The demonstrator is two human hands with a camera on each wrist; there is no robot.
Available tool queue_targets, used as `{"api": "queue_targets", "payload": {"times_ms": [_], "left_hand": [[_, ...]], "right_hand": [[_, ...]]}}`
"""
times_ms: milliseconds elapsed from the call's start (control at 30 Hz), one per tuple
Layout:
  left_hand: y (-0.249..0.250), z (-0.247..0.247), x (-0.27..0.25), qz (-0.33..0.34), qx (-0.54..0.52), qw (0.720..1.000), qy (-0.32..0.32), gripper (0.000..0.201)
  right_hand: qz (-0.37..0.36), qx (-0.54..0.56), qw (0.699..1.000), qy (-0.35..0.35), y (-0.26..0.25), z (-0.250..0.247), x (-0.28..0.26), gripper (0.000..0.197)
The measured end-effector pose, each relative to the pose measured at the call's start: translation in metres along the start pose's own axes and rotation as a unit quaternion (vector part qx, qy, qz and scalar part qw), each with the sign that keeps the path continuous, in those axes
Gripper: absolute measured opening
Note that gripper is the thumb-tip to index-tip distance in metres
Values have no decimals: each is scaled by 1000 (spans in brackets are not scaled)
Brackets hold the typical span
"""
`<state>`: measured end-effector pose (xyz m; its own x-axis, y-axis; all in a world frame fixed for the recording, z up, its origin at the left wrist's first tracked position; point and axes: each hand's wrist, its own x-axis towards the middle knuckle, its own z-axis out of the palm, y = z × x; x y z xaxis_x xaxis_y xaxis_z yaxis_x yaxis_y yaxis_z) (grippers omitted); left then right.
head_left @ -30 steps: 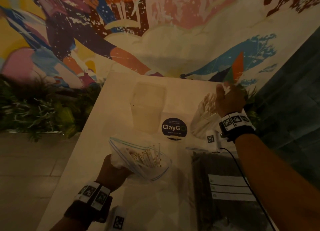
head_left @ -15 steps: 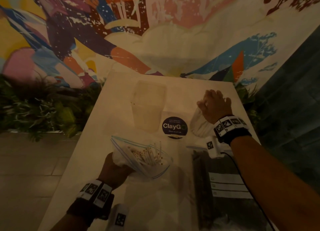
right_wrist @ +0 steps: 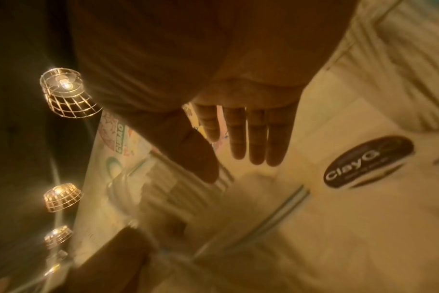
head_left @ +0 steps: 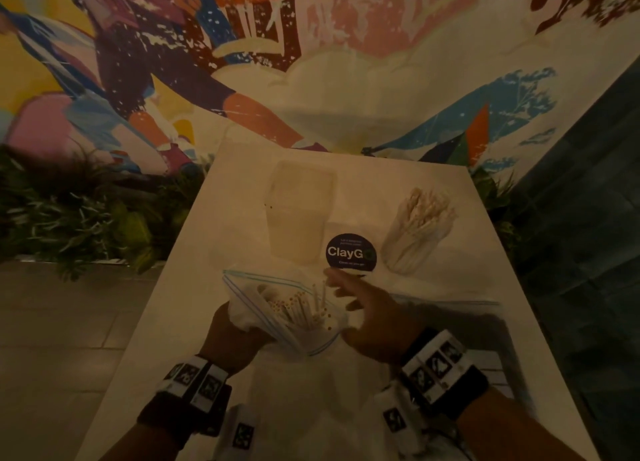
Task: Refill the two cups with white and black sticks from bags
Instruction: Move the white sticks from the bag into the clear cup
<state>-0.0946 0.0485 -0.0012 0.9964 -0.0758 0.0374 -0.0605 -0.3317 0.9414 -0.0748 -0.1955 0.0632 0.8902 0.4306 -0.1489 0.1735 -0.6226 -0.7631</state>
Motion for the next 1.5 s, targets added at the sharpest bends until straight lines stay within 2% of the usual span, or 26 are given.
{"api": "queue_targets", "payload": {"times_ms": [67,133,200,233,333,367,533,667,800,867,1000,1067,1133,1233,1367,1500], "left_hand": [[0,1,1,12,14,1000,-8,58],[2,1,1,33,35,999,-17,61],[6,1,1,30,37,999,-26,53],[8,1,1,34,37,998,-38,49],[7,1,-2,27,51,997,-43,39],[6,0,-3,18,43,998,-33,30],[3,1,-6,22,41,999,-14,38],[12,3,-3,44,36,998,8,30],[7,3,-1,17,-24,999,19,29],[6,5,-2,26,-35,999,27,36],[16,6,-2,29,-36,999,24,28],[18,6,-3,36,-39,998,29,31],[22,7,-2,38,-53,997,38,23],[25,9,-4,40,-63,997,32,29],[21,7,-6,45,-31,998,39,23],[21,7,-7,39,-55,997,36,30]], "right_hand": [[-27,7,1000,5,-2,18,0,80],[-65,31,996,59,-4,34,4,63],[-90,53,989,108,-7,47,8,35],[-93,58,987,119,-8,52,10,27],[-84,60,986,134,-10,60,11,19],[-84,60,986,134,-11,61,11,18],[-82,73,984,139,-12,59,12,21],[-80,94,981,152,-10,58,12,23],[-76,111,978,161,-12,54,12,12],[-80,96,979,161,-10,52,12,11],[-103,44,978,178,-6,51,15,8],[-103,68,975,186,-9,51,12,16],[-94,119,969,195,-15,51,9,22],[-86,161,960,213,-19,51,8,20],[-42,121,975,181,-12,56,10,16],[-49,97,971,212,-8,53,7,22]]}}
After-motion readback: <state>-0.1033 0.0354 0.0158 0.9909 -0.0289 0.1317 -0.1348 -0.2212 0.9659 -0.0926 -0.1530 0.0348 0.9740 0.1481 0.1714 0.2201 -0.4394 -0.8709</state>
